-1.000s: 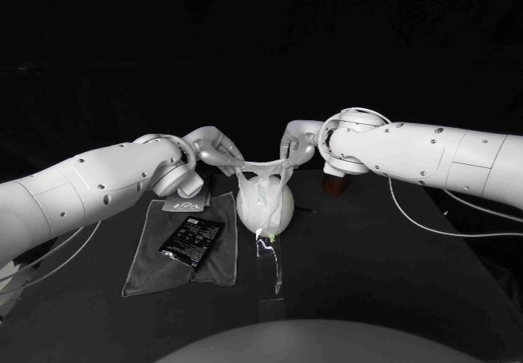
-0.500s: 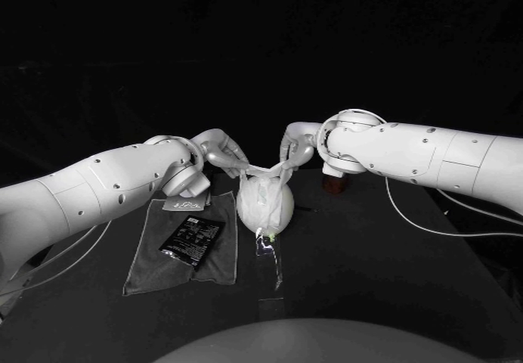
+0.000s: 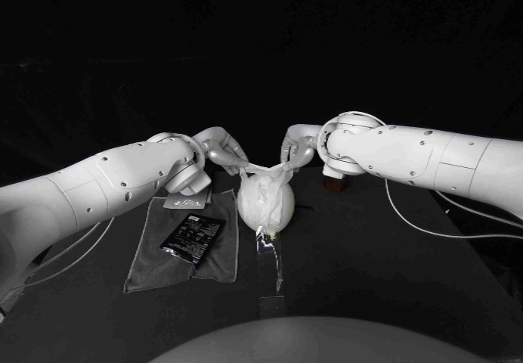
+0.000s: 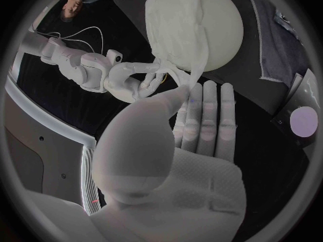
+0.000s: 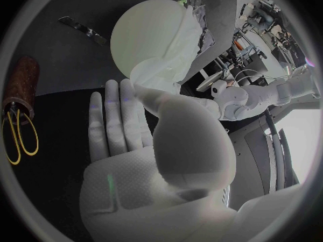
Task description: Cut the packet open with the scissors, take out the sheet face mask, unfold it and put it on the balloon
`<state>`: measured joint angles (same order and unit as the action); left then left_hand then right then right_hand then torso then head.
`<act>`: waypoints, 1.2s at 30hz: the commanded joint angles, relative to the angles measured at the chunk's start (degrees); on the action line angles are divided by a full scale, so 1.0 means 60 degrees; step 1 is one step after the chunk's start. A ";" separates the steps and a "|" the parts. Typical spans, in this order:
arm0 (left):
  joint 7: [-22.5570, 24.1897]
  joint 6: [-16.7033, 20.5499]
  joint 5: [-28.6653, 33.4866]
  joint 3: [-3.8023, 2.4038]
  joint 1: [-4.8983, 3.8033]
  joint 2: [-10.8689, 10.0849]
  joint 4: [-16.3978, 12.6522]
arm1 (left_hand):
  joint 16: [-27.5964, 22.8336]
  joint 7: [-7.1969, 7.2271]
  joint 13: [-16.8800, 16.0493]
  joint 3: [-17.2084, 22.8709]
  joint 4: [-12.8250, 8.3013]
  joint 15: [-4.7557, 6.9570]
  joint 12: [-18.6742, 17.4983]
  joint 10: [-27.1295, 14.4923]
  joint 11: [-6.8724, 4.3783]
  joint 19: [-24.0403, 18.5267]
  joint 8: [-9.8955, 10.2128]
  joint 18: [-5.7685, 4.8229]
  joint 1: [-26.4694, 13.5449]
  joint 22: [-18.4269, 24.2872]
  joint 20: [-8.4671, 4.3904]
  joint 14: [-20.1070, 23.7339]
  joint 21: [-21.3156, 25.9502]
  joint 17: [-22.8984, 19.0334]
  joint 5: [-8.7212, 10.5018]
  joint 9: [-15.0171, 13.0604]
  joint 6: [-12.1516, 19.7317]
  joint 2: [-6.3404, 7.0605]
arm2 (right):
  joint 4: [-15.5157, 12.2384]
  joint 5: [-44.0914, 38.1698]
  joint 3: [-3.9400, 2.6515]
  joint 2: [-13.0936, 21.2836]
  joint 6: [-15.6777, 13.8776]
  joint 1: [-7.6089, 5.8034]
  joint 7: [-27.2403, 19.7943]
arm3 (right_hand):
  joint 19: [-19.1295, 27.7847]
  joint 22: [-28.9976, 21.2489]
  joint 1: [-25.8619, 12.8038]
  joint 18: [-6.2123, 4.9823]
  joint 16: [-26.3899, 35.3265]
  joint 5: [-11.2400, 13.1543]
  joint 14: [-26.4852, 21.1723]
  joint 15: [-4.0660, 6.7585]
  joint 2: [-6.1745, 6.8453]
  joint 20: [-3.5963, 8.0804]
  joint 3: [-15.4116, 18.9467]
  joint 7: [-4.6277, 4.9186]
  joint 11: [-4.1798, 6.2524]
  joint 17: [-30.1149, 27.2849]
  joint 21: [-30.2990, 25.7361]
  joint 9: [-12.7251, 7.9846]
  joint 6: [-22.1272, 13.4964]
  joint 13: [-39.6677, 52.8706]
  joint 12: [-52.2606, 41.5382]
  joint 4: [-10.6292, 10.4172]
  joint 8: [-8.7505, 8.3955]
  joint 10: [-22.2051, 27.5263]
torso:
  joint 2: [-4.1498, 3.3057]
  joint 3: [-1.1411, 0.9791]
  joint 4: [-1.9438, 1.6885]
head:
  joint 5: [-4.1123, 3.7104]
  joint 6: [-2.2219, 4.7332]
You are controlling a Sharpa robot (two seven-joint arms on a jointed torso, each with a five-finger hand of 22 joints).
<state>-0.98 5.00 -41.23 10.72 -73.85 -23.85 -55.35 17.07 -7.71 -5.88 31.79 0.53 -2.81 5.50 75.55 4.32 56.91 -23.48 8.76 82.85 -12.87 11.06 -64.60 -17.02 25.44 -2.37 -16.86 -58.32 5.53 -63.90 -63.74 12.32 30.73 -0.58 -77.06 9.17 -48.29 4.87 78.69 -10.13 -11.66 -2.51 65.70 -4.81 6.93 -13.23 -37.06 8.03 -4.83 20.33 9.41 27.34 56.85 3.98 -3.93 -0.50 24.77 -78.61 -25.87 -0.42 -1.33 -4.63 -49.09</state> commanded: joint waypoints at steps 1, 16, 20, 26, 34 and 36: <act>0.0135 -0.0026 -0.0492 -0.0009 0.0026 0.0071 0.0121 | -0.0042 -0.0041 -0.0018 0.0050 -0.0009 -0.0028 -0.0053 0.0025 0.0038 -0.0059 -0.0027 0.0133 -0.0016 -0.0021 -0.0014 0.0061 -0.0045 0.0015 -0.0065 -0.0824 -0.0002 -0.0090 | 0.0056 0.0145 -0.0004 -0.0019 -0.0151 0.0010 0.0006 | -0.0063 0.0010 -0.0015 -0.0085 0.0059 -0.0040 -0.0064 0.0024 -0.0075 -0.0006 -0.0016 0.0022 0.0012 -0.0006 0.0018 0.0008 0.0038 -0.0010 0.0059 0.0055 0.0057 0.0050 | -0.0022 0.0010 0.0017 | 0.0014 -0.0022; 0.0180 -0.0168 -0.0633 -0.0014 0.0064 0.0185 0.0502 | -0.0044 -0.0044 -0.0020 0.0056 -0.0019 -0.0027 -0.0054 0.0025 0.0040 -0.0066 -0.0026 0.0133 -0.0013 -0.0028 -0.0014 0.0062 -0.0053 0.0016 -0.0065 -0.0830 -0.0002 -0.0090 | 0.0358 0.0867 -0.0008 -0.0179 0.0036 0.0036 -0.0020 | -0.0075 0.0015 -0.0022 -0.0081 0.0105 -0.0042 -0.0122 -0.0002 -0.0111 -0.0012 0.0011 0.0049 -0.0017 -0.0017 0.0017 0.0020 -0.0016 -0.0017 0.0063 0.0069 0.0045 0.0128 | -0.0058 0.0010 0.0008 | 0.0038 0.0009; 0.0210 -0.0198 -0.0636 -0.0015 0.0066 0.0241 0.0604 | -0.0047 -0.0047 -0.0022 0.0063 -0.0032 -0.0027 -0.0056 0.0025 0.0042 -0.0077 -0.0024 0.0131 -0.0012 -0.0038 -0.0014 0.0063 -0.0064 0.0018 -0.0065 -0.0839 -0.0002 -0.0088 | 0.0518 0.0882 -0.0008 -0.0243 0.0085 0.0046 -0.0035 | -0.0056 0.0010 -0.0031 -0.0077 0.0146 -0.0041 -0.0181 -0.0029 -0.0114 -0.0025 0.0043 0.0074 -0.0042 -0.0029 0.0000 0.0030 -0.0063 -0.0023 0.0067 0.0087 0.0035 0.0204 | -0.0064 0.0015 0.0010 | 0.0037 0.0000; 0.0278 -0.0165 -0.0718 -0.0015 0.0083 0.0311 0.0696 | -0.0047 -0.0047 -0.0022 0.0063 -0.0032 -0.0027 -0.0056 0.0025 0.0042 -0.0077 -0.0024 0.0131 -0.0012 -0.0038 -0.0014 0.0063 -0.0064 0.0018 -0.0065 -0.0839 -0.0002 -0.0088 | 0.0629 0.0821 -0.0009 -0.0295 0.0105 0.0058 -0.0049 | -0.0042 0.0008 -0.0007 -0.0076 0.0192 -0.0043 -0.0248 -0.0053 -0.0139 -0.0039 0.0067 0.0107 -0.0071 -0.0042 -0.0015 0.0042 -0.0112 -0.0027 0.0067 0.0131 0.0024 0.0295 | -0.0079 0.0011 0.0016 | 0.0044 -0.0043; 0.0390 -0.0142 -0.0871 -0.0016 0.0176 0.0449 0.0875 | -0.0049 -0.0049 -0.0023 0.0067 -0.0036 -0.0028 -0.0058 0.0024 0.0044 -0.0082 -0.0022 0.0130 -0.0014 -0.0043 -0.0013 0.0064 -0.0069 0.0019 -0.0065 -0.0843 -0.0002 -0.0089 | 0.0769 0.0790 -0.0012 -0.0394 0.0174 0.0075 -0.0090 | -0.0030 0.0006 -0.0020 -0.0074 0.0235 -0.0042 -0.0311 -0.0087 -0.0159 -0.0055 0.0116 0.0138 -0.0106 -0.0053 -0.0028 0.0055 -0.0166 -0.0029 0.0068 0.0149 0.0013 0.0386 | -0.0126 0.0005 0.0032 | 0.0053 -0.0034; 0.0432 -0.0132 -0.0882 -0.0016 0.0227 0.0508 0.0949 | -0.0051 -0.0052 -0.0025 0.0071 -0.0042 -0.0030 -0.0059 0.0023 0.0046 -0.0089 -0.0020 0.0128 -0.0015 -0.0050 -0.0013 0.0065 -0.0076 0.0020 -0.0065 -0.0849 0.0000 -0.0089 | 0.0833 0.0798 -0.0013 -0.0433 0.0306 0.0081 -0.0084 | -0.0015 0.0003 -0.0027 -0.0072 0.0256 -0.0041 -0.0345 -0.0104 -0.0168 -0.0067 0.0145 0.0153 -0.0122 -0.0058 -0.0041 0.0064 -0.0195 -0.0031 0.0069 0.0159 0.0010 0.0437 | -0.0121 0.0003 0.0028 | 0.0040 -0.0059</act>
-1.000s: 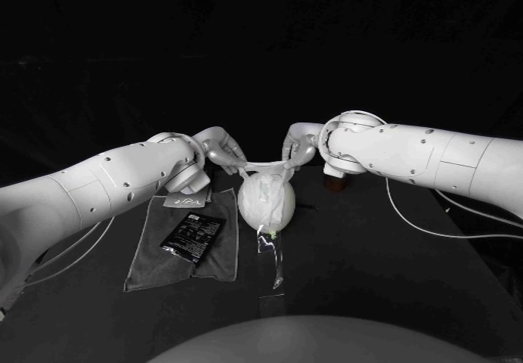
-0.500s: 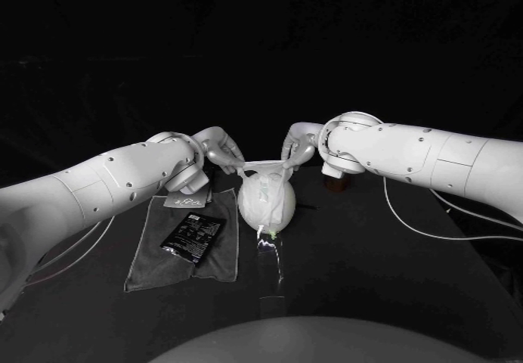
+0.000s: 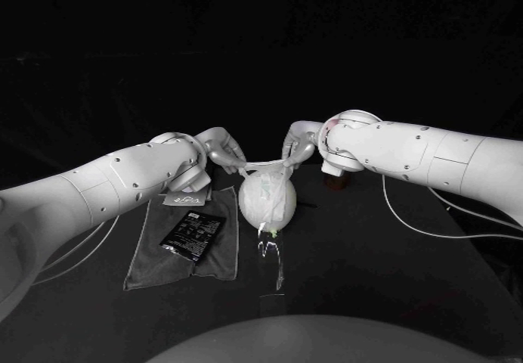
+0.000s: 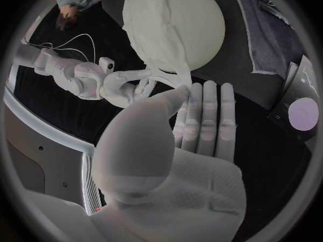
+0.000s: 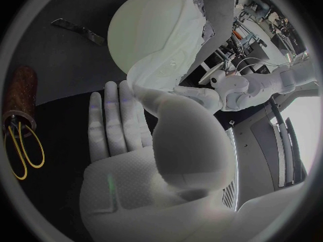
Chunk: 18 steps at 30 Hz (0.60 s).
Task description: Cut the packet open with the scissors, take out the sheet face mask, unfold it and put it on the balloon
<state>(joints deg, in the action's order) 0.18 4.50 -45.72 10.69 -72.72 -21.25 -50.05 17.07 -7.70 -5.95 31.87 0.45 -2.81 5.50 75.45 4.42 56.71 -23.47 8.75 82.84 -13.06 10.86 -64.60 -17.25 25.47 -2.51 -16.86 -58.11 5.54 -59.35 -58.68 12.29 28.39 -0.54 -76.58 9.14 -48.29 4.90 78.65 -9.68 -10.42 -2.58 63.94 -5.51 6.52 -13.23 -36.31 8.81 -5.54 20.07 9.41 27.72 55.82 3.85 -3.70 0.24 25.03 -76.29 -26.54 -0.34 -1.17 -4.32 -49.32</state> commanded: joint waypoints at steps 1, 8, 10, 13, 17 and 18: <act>0.0249 -0.0048 -0.0135 -0.0011 0.0057 0.0094 0.0090 | -0.0051 -0.0053 -0.0015 0.0059 -0.0029 -0.0029 -0.0059 0.0038 0.0030 -0.0055 -0.0021 0.0129 -0.0014 -0.0018 0.0020 0.0065 -0.0039 0.0015 -0.0042 -0.0848 -0.0034 -0.0091 | 0.0095 -0.0040 -0.0009 -0.0056 0.0349 0.0003 -0.0072 | -0.0006 -0.0004 -0.0024 -0.0146 0.0060 -0.0029 -0.0071 0.0003 -0.0104 -0.0073 0.0036 0.0029 -0.0012 -0.0017 -0.0050 0.0007 -0.0039 -0.0009 0.0030 0.0040 -0.0035 0.0078 | -0.0005 -0.0008 0.0001 | -0.0010 -0.0040; 0.0260 -0.0107 -0.0081 -0.0013 0.0177 0.0237 0.0303 | -0.0052 -0.0058 -0.0017 0.0058 -0.0039 -0.0031 -0.0061 0.0038 0.0032 -0.0064 -0.0017 0.0128 -0.0021 -0.0028 0.0021 0.0063 -0.0050 0.0017 -0.0042 -0.0857 -0.0032 -0.0082 | 0.0264 0.0010 -0.0010 -0.0139 0.0581 0.0012 -0.0009 | 0.0156 -0.0058 -0.0142 -0.0144 0.0190 -0.0029 -0.0427 -0.0160 -0.0148 -0.0187 0.0229 0.0176 -0.0204 -0.0040 -0.0190 -0.0022 -0.0370 -0.0031 0.0045 0.0005 -0.0197 0.0712 | 0.0000 -0.0002 -0.0001 | -0.0021 -0.0079; 0.0240 -0.0106 -0.0058 -0.0013 0.0217 0.0280 0.0373 | -0.0052 -0.0058 -0.0017 0.0058 -0.0039 -0.0031 -0.0061 0.0038 0.0032 -0.0064 -0.0017 0.0128 -0.0021 -0.0028 0.0021 0.0063 -0.0050 0.0017 -0.0042 -0.0857 -0.0032 -0.0082 | 0.0333 0.0024 -0.0010 -0.0171 0.0620 0.0025 0.0005 | 0.0159 -0.0060 -0.0149 -0.0145 0.0189 -0.0028 -0.0439 -0.0166 -0.0150 -0.0194 0.0237 0.0189 -0.0217 -0.0037 -0.0196 -0.0031 -0.0396 -0.0031 0.0045 0.0001 -0.0218 0.0757 | -0.0002 -0.0003 -0.0001 | -0.0021 -0.0080; 0.0167 -0.0005 -0.0042 -0.0017 0.0277 0.0322 0.0445 | -0.0053 -0.0061 -0.0019 0.0057 -0.0040 -0.0033 -0.0061 0.0038 0.0034 -0.0069 -0.0016 0.0126 -0.0027 -0.0033 0.0022 0.0062 -0.0055 0.0018 -0.0042 -0.0860 -0.0031 -0.0079 | 0.0426 0.0043 -0.0011 -0.0213 0.0691 0.0060 0.0026 | 0.0164 -0.0064 -0.0168 -0.0147 0.0191 -0.0028 -0.0490 -0.0188 -0.0156 -0.0211 0.0253 0.0231 -0.0259 -0.0030 -0.0212 -0.0065 -0.0478 -0.0032 0.0042 -0.0010 -0.0290 0.0900 | 0.0000 -0.0006 -0.0004 | -0.0021 -0.0083; 0.0023 0.0207 -0.0045 -0.0084 0.0348 0.0360 0.0539 | -0.0054 -0.0065 -0.0020 0.0059 -0.0046 -0.0034 -0.0063 0.0035 0.0036 -0.0074 -0.0013 0.0126 -0.0028 -0.0038 0.0021 0.0063 -0.0062 0.0019 -0.0042 -0.0864 -0.0028 -0.0078 | 0.0551 0.0069 -0.0012 -0.0280 0.0738 0.0120 0.0057 | 0.0171 -0.0069 -0.0186 -0.0147 0.0202 -0.0028 -0.0555 -0.0210 -0.0151 -0.0226 0.0271 0.0255 -0.0286 -0.0026 -0.0228 -0.0089 -0.0516 -0.0027 0.0034 -0.0017 -0.0338 0.0978 | -0.0014 -0.0007 -0.0005 | -0.0010 -0.0083; -0.0018 0.0258 -0.0045 -0.0098 0.0361 0.0367 0.0564 | -0.0054 -0.0065 -0.0020 0.0059 -0.0046 -0.0034 -0.0063 0.0035 0.0036 -0.0074 -0.0013 0.0126 -0.0028 -0.0038 0.0021 0.0063 -0.0062 0.0019 -0.0042 -0.0864 -0.0028 -0.0078 | 0.0579 0.0073 -0.0012 -0.0295 0.0748 0.0137 0.0067 | 0.0172 -0.0070 -0.0189 -0.0147 0.0204 -0.0028 -0.0566 -0.0213 -0.0150 -0.0229 0.0273 0.0260 -0.0290 -0.0026 -0.0231 -0.0093 -0.0523 -0.0026 0.0034 -0.0018 -0.0346 0.0994 | -0.0018 -0.0006 -0.0003 | -0.0010 -0.0080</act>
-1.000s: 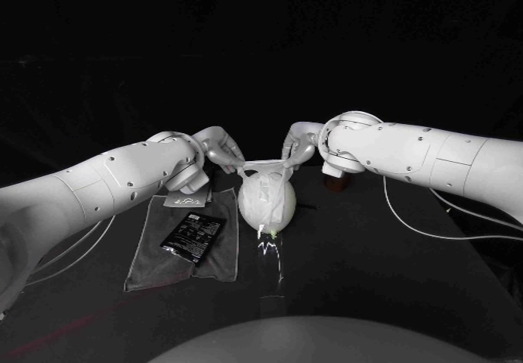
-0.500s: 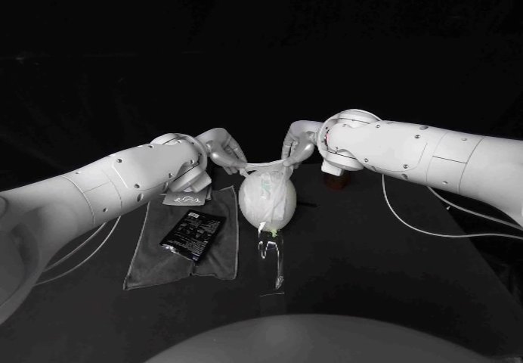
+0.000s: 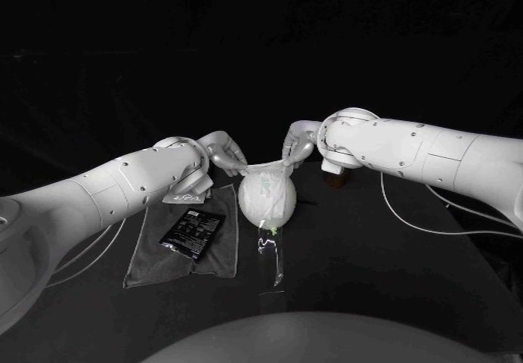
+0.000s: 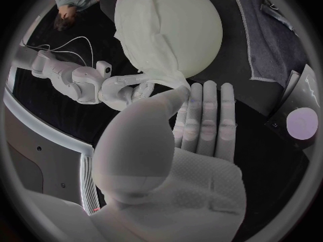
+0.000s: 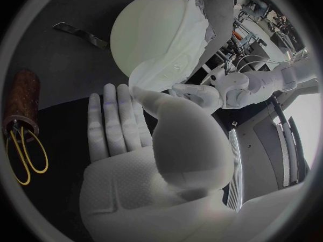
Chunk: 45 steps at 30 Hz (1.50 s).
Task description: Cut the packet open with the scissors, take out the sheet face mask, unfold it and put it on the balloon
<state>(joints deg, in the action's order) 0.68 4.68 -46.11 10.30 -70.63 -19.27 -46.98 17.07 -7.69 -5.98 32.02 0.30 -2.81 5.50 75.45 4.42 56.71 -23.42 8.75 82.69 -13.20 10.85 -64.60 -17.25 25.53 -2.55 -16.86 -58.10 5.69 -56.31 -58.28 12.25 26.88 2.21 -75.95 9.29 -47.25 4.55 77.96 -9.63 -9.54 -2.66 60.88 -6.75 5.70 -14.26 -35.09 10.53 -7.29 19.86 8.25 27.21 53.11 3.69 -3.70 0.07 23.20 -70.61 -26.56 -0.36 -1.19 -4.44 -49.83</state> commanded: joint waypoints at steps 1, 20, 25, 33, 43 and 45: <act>-0.0130 0.0256 0.0019 -0.0044 0.0021 0.0041 0.0069 | -0.0055 -0.0069 -0.0015 0.0034 -0.0021 -0.0034 -0.0064 0.0036 0.0035 -0.0074 -0.0022 0.0126 -0.0004 -0.0017 0.0022 0.0063 -0.0064 0.0010 -0.0036 -0.0865 -0.0030 -0.0102 | 0.0092 0.0009 -0.0005 -0.0052 0.0300 0.0042 0.0050 | 0.0003 -0.0014 -0.0089 -0.0154 0.0063 -0.0013 -0.0088 -0.0019 -0.0008 -0.0064 0.0076 -0.0008 -0.0018 0.0011 -0.0045 -0.0024 -0.0101 0.0000 0.0037 0.0004 -0.0073 0.0101 | -0.0020 0.0000 0.0000 | 0.0011 0.0002; -0.0510 -0.0210 0.0596 -0.0098 0.0055 0.0164 0.0384 | -0.0120 -0.0131 -0.0020 0.0059 0.0005 -0.0096 -0.0120 -0.0055 0.0094 -0.0217 0.0032 0.0087 -0.0126 -0.0067 0.0063 0.0149 -0.0098 0.0009 -0.0036 -0.0932 0.0069 -0.0124 | 0.0489 0.0134 -0.0006 -0.0151 0.0298 0.0161 0.0125 | 0.0287 -0.0096 -0.0533 -0.0065 0.0431 0.0000 -0.1344 -0.0548 0.0441 -0.0346 0.0186 0.0736 -0.0784 -0.0189 -0.0342 -0.0672 -0.1651 -0.0048 0.0037 -0.0265 -0.1427 0.2514 | -0.0012 0.0000 0.0004 | 0.0017 -0.0016; -0.0669 -0.0306 0.0860 -0.0097 0.0055 0.0222 0.0465 | -0.0173 -0.0255 0.0007 -0.0110 0.0407 -0.0269 -0.0228 -0.0348 0.0245 -0.0547 0.0227 -0.0007 -0.0697 0.0050 0.0254 0.0433 0.0131 0.0030 -0.0027 -0.0978 0.0534 -0.0013 | 0.0513 0.0227 -0.0006 -0.0168 0.0288 0.0171 0.0114 | 0.0401 -0.0103 -0.0607 0.0005 0.0547 -0.0012 -0.1702 -0.0678 0.0454 -0.0375 0.0417 0.0885 -0.0928 -0.0302 -0.0438 -0.0840 -0.2173 -0.0024 0.0032 -0.0340 -0.1764 0.3041 | -0.0016 -0.0003 0.0000 | 0.0022 -0.0010; -0.1304 -0.0200 0.1207 -0.0096 0.0075 0.0347 0.0737 | -0.0059 -0.0677 0.0043 -0.0051 0.1040 -0.0441 -0.0248 -0.0772 0.0535 -0.0677 0.1078 0.0122 -0.1269 0.0292 0.0485 0.0785 0.0459 0.0138 -0.0031 -0.0651 0.1677 0.0275 | 0.0425 0.0295 -0.0006 -0.0041 0.0022 0.0176 0.0120 | 0.0398 -0.0093 -0.0599 0.0016 0.0518 -0.0011 -0.1719 -0.0680 0.0408 -0.0370 0.0495 0.0893 -0.0924 -0.0327 -0.0450 -0.0847 -0.2102 0.0000 -0.0029 -0.0366 -0.1739 0.2997 | -0.0018 0.0003 0.0007 | 0.0050 0.0018; -0.2019 0.0057 0.1732 -0.0096 0.0099 0.0381 0.1161 | 0.0133 -0.0872 0.0058 -0.0365 0.1856 -0.0639 -0.0210 -0.1290 0.0768 -0.0821 0.1416 0.0223 -0.2087 0.0552 0.0756 0.1305 0.0811 0.0228 -0.0036 -0.0513 0.2016 0.0544 | -0.0004 0.0644 -0.0018 0.0453 -0.0965 0.0170 -0.0055 | 0.0349 -0.0069 -0.1024 0.0022 0.0397 -0.0016 -0.1749 -0.0682 0.0691 -0.0364 0.1248 0.0903 -0.0928 -0.0424 -0.0471 -0.0911 -0.2007 0.0008 -0.0074 -0.0706 -0.1742 0.2966 | -0.0018 -0.0002 0.0010 | 0.0067 0.0029; -0.2047 0.0073 0.1773 -0.0096 0.0101 0.0372 0.1206 | 0.0153 -0.0882 0.0058 -0.0370 0.1865 -0.0650 -0.0203 -0.1331 0.0778 -0.0837 0.1423 0.0227 -0.2076 0.0571 0.0772 0.1350 0.0838 0.0234 -0.0035 -0.0512 0.2019 0.0549 | -0.0099 0.0771 -0.0021 0.0571 -0.1211 0.0165 -0.0129 | 0.0298 -0.0057 -0.1291 0.0005 0.0309 -0.0026 -0.1705 -0.0657 0.0792 -0.0360 0.1682 0.0877 -0.0896 -0.0469 -0.0467 -0.0931 -0.1888 0.0018 -0.0138 -0.0979 -0.1705 0.2838 | -0.0019 -0.0003 0.0003 | 0.0059 0.0033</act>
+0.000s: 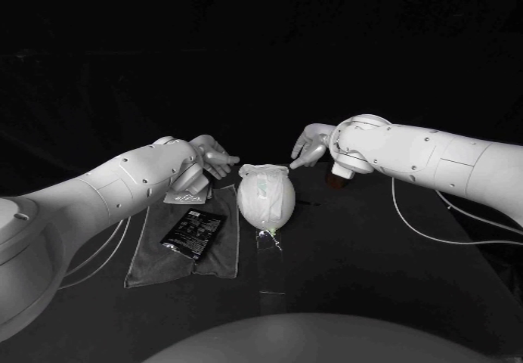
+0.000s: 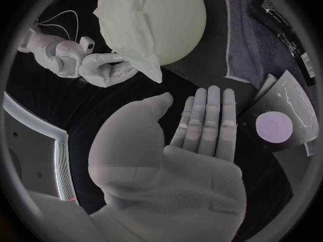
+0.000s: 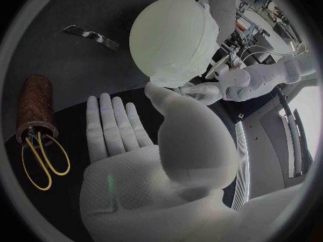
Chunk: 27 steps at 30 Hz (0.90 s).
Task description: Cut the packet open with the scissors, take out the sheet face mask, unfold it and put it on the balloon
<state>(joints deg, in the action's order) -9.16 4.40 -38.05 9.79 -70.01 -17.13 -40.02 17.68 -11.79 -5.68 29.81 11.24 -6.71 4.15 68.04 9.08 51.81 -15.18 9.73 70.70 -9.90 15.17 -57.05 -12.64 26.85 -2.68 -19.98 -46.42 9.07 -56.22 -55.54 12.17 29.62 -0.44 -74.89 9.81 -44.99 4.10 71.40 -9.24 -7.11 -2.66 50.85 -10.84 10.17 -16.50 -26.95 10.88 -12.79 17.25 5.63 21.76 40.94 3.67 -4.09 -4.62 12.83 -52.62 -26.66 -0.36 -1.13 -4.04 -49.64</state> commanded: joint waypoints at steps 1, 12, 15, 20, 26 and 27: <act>-0.0404 0.0140 0.0445 -0.0011 -0.0001 0.0009 0.0066 | 0.0073 -0.0201 0.0009 -0.0003 0.0048 -0.0010 0.0030 -0.0143 0.0012 -0.0040 0.0058 0.0068 -0.0058 0.0042 0.0072 0.0146 0.0102 0.0020 -0.0013 0.0009 0.0075 -0.0014 | -0.0172 0.0377 -0.0011 0.0182 -0.0901 -0.0014 -0.0263 | -0.0092 0.0019 -0.0213 -0.0067 -0.0117 -0.0025 -0.0018 0.0034 0.0051 0.0015 0.0395 0.0809 0.0030 -0.0044 -0.0028 -0.0027 0.0171 0.0020 -0.0085 -0.0237 0.0034 -0.0189 | 0.0000 -0.0003 -0.0008 | -0.0006 0.0001; 0.0645 0.1538 0.1573 -0.0081 -0.0100 -0.1289 -0.1280 | 0.0913 -0.0102 0.0120 -0.0009 -0.0007 0.0055 0.0082 -0.1029 0.0034 0.0548 0.0003 0.0153 0.0365 0.0063 -0.0043 0.0030 -0.0039 0.0272 -0.0019 -0.0042 -0.0070 0.0060 | -0.2019 0.1310 -0.0014 0.1729 -0.2589 -0.0046 -0.1269 | -0.1434 0.0261 0.0449 -0.0246 -0.0995 -0.0049 0.1778 0.0675 -0.0364 0.0410 0.0832 0.0218 0.0639 0.0088 0.0563 -0.0116 0.1474 0.0055 -0.0643 -0.0498 0.0405 -0.1682 | 0.0004 0.0001 -0.0030 | -0.0103 0.0024; 0.0996 0.1788 0.2167 -0.0142 -0.0138 -0.1963 -0.2183 | 0.1279 -0.0083 0.0121 -0.0036 -0.0046 0.0134 0.0214 -0.1057 -0.0024 0.0934 -0.0031 0.0149 0.0498 -0.0020 -0.0226 -0.0256 -0.0249 0.0385 -0.0014 -0.0061 -0.0139 0.0119 | -0.2750 0.1503 -0.0012 0.2253 -0.2912 -0.0044 -0.1400 | -0.1872 0.0348 0.0525 -0.0242 -0.1259 -0.0048 0.2363 0.0870 -0.0357 0.0617 0.0842 0.0130 0.0787 0.0238 0.0768 -0.0192 0.1756 0.0074 -0.0754 -0.0615 0.0402 -0.2124 | -0.0001 -0.0010 -0.0049 | -0.0115 0.0003; 0.1648 0.2128 0.2932 -0.0188 -0.0165 -0.3210 -0.3921 | 0.2216 0.0132 -0.0116 -0.0321 -0.0060 0.0443 0.0925 -0.0306 -0.0303 0.1543 -0.0304 0.0134 0.0551 -0.0218 -0.0549 -0.0915 -0.0666 0.0775 -0.0007 -0.0175 -0.0612 0.0468 | -0.4150 0.1941 -0.0005 0.3158 -0.3540 0.0039 -0.1500 | -0.3077 0.0666 0.0628 -0.0256 -0.2209 -0.0084 0.3981 0.1443 -0.0270 0.1158 0.0855 -0.0214 0.1276 0.0821 0.1448 -0.0316 0.2076 0.0364 -0.1295 -0.0843 0.0345 -0.3532 | 0.0008 0.0008 -0.0048 | -0.0136 -0.0014; 0.2062 0.2245 0.3319 -0.0141 -0.0100 -0.4312 -0.5527 | 0.3960 0.0394 -0.0617 -0.0792 0.0079 0.0780 0.1864 0.0181 -0.0592 0.2342 -0.0690 0.0119 0.0529 -0.0695 -0.1037 -0.1636 -0.1496 0.1707 -0.0034 -0.0353 -0.0951 0.0566 | -0.5509 0.2492 0.0002 0.3920 -0.4327 0.0463 -0.1489 | -0.4173 0.1352 0.0702 -0.0185 -0.4765 -0.0023 0.5088 0.1969 -0.0167 0.1789 0.1209 -0.0604 0.1777 0.2528 0.2577 -0.0323 0.2437 0.1862 -0.2994 -0.1094 0.0504 -0.4724 | 0.0013 0.0043 -0.0052 | -0.0134 -0.0061; 0.2115 0.2260 0.3360 -0.0123 -0.0066 -0.4522 -0.5845 | 0.4178 0.0401 -0.0725 -0.0866 0.0103 0.0806 0.2041 0.0246 -0.0622 0.2400 -0.0708 0.0124 0.0534 -0.0772 -0.1094 -0.1646 -0.1612 0.1835 -0.0025 -0.0363 -0.0928 0.0570 | -0.5756 0.2619 0.0003 0.4037 -0.4537 0.0616 -0.1499 | -0.4200 0.1925 0.0699 -0.0080 -0.7965 -0.0095 0.4874 0.2010 -0.0283 0.1903 0.1417 -0.0725 0.1837 0.5300 0.3305 -0.0236 0.2523 0.4203 -0.5226 -0.1334 0.0667 -0.4097 | 0.0007 0.0041 -0.0045 | -0.0131 -0.0061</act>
<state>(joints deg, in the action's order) -0.37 15.98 -21.52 9.06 -70.50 -43.87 -73.90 41.86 -9.73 -9.65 24.95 11.79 -1.98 15.82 69.07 5.33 65.68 -19.27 9.71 73.95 -14.25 8.67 -66.65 -21.88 37.32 -2.67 -22.10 -52.21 12.16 -89.76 -43.36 12.19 53.58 -22.48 -71.61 2.27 -69.72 14.59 75.48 -10.00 -45.25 -3.07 80.43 1.19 8.99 -5.42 -18.91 7.20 -2.14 43.23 23.94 20.08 55.90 25.32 -31.12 -12.32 16.42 -78.88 -26.60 -0.20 -1.41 -4.85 -49.94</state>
